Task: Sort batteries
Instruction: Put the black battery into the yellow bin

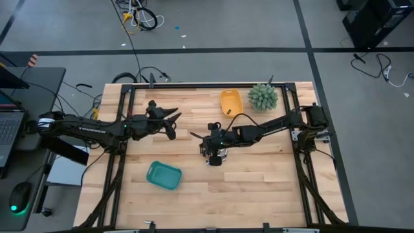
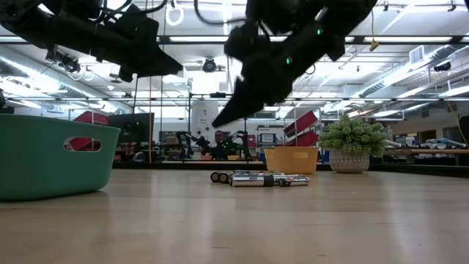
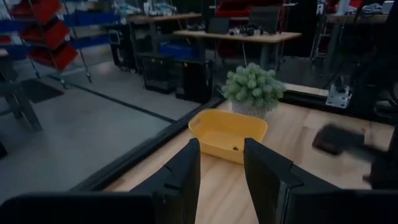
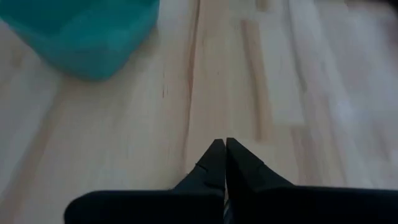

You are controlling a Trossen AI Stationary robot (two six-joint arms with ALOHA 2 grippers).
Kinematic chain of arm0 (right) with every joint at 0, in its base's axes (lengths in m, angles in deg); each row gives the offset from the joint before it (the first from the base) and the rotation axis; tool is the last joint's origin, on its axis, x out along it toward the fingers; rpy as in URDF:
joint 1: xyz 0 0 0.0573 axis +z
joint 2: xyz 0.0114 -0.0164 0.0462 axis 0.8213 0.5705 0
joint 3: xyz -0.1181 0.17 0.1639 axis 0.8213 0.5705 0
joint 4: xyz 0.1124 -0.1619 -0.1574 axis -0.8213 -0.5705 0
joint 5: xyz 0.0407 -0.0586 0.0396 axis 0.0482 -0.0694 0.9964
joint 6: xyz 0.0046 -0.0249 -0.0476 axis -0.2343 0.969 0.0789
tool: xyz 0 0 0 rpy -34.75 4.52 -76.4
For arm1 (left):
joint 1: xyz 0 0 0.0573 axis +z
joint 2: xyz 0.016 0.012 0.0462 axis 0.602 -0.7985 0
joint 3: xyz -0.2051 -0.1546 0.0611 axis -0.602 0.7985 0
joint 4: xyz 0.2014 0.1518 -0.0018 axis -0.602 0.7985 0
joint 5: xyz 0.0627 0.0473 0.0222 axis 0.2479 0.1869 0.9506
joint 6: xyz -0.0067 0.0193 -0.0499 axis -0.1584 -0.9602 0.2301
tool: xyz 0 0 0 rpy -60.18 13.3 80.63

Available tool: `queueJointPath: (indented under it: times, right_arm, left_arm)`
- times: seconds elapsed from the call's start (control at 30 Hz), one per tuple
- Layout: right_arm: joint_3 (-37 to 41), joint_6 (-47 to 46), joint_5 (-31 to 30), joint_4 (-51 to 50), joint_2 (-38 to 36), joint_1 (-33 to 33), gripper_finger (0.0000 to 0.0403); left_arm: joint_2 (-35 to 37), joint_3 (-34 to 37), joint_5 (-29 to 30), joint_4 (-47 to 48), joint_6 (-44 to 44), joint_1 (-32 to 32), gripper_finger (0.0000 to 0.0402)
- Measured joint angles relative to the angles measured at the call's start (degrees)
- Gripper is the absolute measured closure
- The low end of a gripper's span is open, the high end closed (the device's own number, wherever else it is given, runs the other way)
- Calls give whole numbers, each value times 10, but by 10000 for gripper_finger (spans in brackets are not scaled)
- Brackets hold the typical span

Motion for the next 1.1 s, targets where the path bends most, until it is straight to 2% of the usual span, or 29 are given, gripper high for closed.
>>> queueJointPath:
  times: [0.1,0.3,0.43,0.67,1.0,1.1]
  right_arm:
    - [0,6,-20,-1,28,0,402]
    - [0,-22,-109,-100,16,-5,403]
    - [0,-36,-116,-146,7,-15,401]
    - [0,-27,-86,-217,7,-29,399]
    - [0,26,5,-245,7,-34,389]
    - [0,27,9,-241,7,-34,376]
  left_arm:
    - [0,0,0,-5,-5,0,282]
    - [0,0,0,11,-4,0,282]
    - [0,0,0,19,-4,0,282]
    - [0,0,0,43,-1,0,282]
    - [-4,0,0,43,-2,0,282]
    - [-6,0,0,45,-3,0,282]
